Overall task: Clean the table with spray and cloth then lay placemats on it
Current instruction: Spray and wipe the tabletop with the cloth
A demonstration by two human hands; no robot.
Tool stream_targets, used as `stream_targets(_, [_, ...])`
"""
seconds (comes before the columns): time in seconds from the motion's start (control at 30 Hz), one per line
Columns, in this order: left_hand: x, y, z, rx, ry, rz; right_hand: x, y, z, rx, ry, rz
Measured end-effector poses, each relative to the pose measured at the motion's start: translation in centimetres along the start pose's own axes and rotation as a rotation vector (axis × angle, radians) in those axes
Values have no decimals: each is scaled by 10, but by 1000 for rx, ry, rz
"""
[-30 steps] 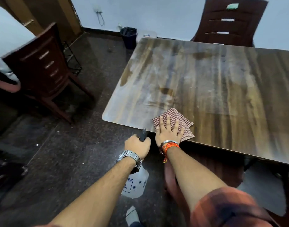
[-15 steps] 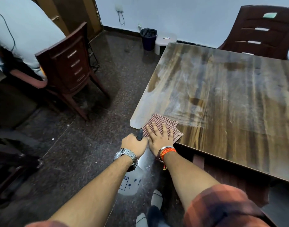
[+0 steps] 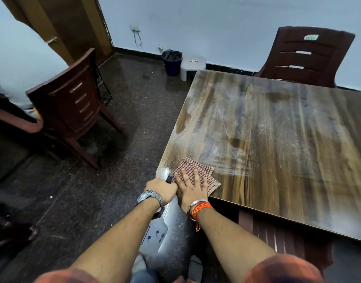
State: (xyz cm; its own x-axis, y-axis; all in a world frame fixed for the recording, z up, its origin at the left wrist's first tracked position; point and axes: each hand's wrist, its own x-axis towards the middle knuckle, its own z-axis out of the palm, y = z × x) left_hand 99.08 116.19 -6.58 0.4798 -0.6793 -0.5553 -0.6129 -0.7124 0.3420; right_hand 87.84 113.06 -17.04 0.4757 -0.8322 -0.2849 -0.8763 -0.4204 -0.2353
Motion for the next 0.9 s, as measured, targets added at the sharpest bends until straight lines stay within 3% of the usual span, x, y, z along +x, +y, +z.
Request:
stream_targets(0.3, [58,-17,-36,-47,-32,20,41,-55,5,16,56,164])
stream_targets(0.63, [150,-14,-98,33,-134,253,128,-92,12,101,322,568])
stream_targets(0.9, [209,16,-115,128,-215,376,170,-92,3,123,359,767])
